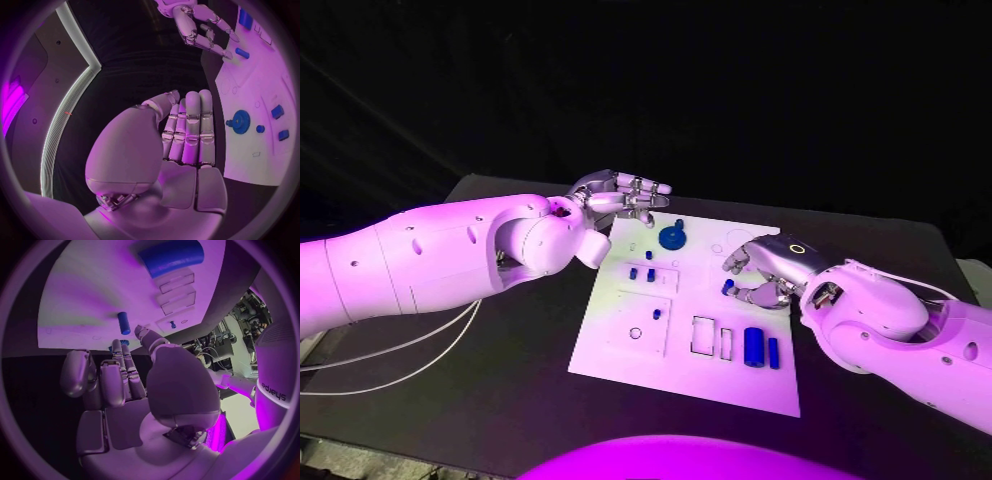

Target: Assemble the parts on the task board

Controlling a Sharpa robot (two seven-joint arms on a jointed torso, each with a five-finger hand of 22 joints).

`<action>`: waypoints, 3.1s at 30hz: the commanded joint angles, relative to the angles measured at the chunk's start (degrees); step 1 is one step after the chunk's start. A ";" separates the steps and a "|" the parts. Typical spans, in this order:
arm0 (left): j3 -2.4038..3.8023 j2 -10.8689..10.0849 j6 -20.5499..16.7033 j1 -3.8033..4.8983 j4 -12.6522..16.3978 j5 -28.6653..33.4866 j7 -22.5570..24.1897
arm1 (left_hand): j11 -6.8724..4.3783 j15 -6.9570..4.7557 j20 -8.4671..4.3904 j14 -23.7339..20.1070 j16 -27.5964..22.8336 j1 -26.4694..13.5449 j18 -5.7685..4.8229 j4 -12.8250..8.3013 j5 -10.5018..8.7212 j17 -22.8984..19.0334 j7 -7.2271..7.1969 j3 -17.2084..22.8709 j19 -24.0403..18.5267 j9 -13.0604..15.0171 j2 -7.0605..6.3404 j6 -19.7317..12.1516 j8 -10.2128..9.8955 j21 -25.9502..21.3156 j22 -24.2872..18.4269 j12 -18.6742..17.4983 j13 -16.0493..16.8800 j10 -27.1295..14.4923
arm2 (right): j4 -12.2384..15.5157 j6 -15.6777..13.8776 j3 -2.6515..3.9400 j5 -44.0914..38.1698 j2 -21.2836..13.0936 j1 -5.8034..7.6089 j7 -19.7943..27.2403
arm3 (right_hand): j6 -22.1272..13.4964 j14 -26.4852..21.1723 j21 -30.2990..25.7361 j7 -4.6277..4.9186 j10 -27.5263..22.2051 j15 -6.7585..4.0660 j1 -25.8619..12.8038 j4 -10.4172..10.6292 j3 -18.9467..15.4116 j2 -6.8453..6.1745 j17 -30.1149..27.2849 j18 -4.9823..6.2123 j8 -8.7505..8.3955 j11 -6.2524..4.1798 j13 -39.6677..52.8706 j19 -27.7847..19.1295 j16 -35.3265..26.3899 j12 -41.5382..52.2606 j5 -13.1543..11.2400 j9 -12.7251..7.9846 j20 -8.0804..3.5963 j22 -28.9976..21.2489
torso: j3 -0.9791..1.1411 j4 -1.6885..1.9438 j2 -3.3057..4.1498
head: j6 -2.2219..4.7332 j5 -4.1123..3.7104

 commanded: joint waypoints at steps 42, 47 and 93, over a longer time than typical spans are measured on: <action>0.03 -0.32 1.18 0.05 0.20 0.12 0.00 | -0.20 0.14 0.11 -0.07 0.08 -0.52 0.36 -0.15 0.02 -0.10 0.00 -0.02 -0.11 0.11 0.22 -0.39 0.47 0.20 0.06 0.63 0.14 -0.43 | -2.25 -0.23 -0.15 0.44 2.03 -1.08 -0.35 | 7.75 2.49 5.22 -1.28 9.80 -2.20 4.75 -1.67 5.81 6.64 2.08 -0.57 3.27 -2.65 0.48 2.89 1.64 2.72 -5.32 1.78 -1.89 7.17 | 0.00 0.03 -0.01 | -0.62 0.19; 0.03 -0.25 1.26 0.05 0.04 0.12 -0.09 | -0.21 0.13 0.10 -0.07 0.09 -0.50 0.37 -0.16 0.03 -0.10 0.00 -0.01 -0.10 0.11 0.25 -0.39 0.49 0.20 0.06 0.66 0.14 -0.44 | 0.99 -1.96 0.10 0.47 0.34 -0.57 -0.64 | 7.77 2.49 5.30 -1.18 9.91 -2.18 4.92 -1.92 6.12 6.60 2.08 -0.58 3.27 -2.62 0.48 2.93 1.66 2.54 -5.34 1.84 -1.89 7.25 | 0.01 -0.02 -0.03 | -0.38 0.18; 0.03 1.88 1.35 0.06 -0.53 0.11 -0.08 | -0.20 0.14 0.11 -0.08 0.12 -0.54 0.37 -0.18 0.03 -0.12 0.01 -0.03 -0.11 0.12 0.26 -0.44 0.54 0.20 0.06 0.78 0.15 -0.54 | 0.92 -1.05 -0.64 2.34 14.74 -5.41 2.55 | 7.36 2.42 4.42 -0.81 9.65 -1.91 4.26 -2.03 6.72 6.04 1.82 -0.42 2.94 -2.26 0.31 2.54 1.56 1.52 -5.11 1.89 -1.72 7.01 | -0.03 0.08 0.12 | -1.68 3.31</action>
